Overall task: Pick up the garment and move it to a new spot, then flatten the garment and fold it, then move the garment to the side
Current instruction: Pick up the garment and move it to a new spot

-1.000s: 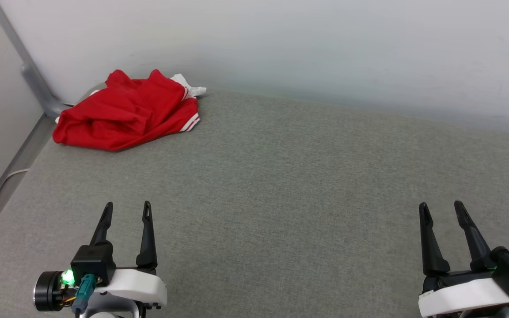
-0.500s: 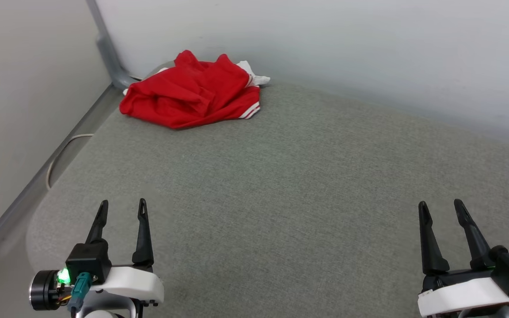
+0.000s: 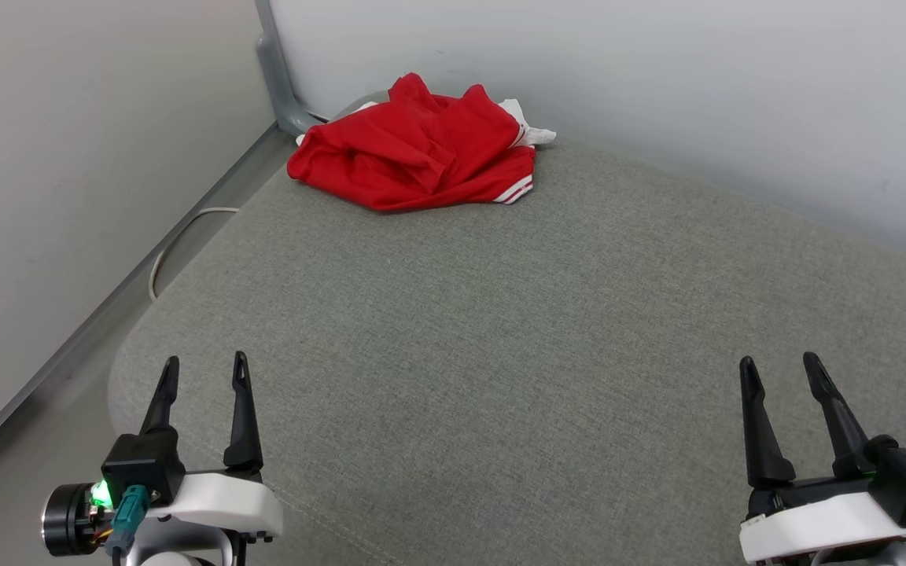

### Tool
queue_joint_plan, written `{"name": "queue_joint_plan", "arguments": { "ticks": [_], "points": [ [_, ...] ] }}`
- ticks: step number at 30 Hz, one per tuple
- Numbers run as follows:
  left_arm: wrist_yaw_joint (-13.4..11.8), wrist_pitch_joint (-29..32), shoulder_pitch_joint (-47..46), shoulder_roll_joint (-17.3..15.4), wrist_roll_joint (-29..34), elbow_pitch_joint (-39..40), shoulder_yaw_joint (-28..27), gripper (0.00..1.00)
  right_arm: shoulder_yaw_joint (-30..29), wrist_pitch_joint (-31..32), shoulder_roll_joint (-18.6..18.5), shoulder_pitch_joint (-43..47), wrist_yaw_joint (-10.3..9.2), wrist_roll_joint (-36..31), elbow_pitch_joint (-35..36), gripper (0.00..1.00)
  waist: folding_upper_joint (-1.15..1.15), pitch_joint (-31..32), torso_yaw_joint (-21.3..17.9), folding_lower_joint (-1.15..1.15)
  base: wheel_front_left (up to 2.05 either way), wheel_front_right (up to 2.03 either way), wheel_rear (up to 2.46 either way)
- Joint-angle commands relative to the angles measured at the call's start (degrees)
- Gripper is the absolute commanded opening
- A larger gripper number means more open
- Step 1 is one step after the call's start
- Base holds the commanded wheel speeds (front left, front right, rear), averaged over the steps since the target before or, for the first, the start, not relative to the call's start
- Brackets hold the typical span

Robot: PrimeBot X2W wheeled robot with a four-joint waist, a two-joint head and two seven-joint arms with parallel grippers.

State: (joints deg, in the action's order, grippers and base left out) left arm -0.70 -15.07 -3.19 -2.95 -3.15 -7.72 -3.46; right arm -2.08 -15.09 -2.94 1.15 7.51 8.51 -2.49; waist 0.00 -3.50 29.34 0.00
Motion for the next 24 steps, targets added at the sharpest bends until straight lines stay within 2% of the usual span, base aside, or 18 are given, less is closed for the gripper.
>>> {"name": "queue_joint_plan", "arguments": {
  "ticks": [1,8,13,18,24],
  "points": [
    [-0.3,-0.2,0.2,0.1,-0.1,0.2,0.0,1.0,0.1,-0.1,0.1,-0.5,-0.04,-0.2,0.2,1.0,0.0,-0.1,0.0,0.0,0.0,0.0,0.0],
    [-0.4,-0.2,-0.7,0.1,-0.8,0.2,-0.2,1.0,0.4,-0.1,0.1,-1.0,-0.04,-0.5,0.1,1.0,0.0,-0.6,-1.2,0.0,0.0,0.0,0.0],
    [0.9,-0.2,-3.4,-0.3,-0.8,0.2,-2.0,1.0,1.0,-0.1,0.1,-1.7,-0.04,-1.5,0.7,1.0,0.0,-1.7,-3.6,0.0,0.0,0.0,0.0],
    [2.6,-0.2,-9.2,-2.2,-1.6,0.3,-5.6,1.0,1.3,-0.1,0.1,-3.1,-0.04,-3.5,2.1,1.0,0.0,-4.9,-7.5,0.0,0.0,0.0,0.0],
    [5.0,-0.2,-19.9,-6.0,-2.3,-1.1,-9.3,1.0,1.3,-0.1,0.1,-5.8,-0.04,-7.3,5.3,1.0,0.0,-11.3,-12.1,0.0,0.0,0.0,0.0]
  ]
}}
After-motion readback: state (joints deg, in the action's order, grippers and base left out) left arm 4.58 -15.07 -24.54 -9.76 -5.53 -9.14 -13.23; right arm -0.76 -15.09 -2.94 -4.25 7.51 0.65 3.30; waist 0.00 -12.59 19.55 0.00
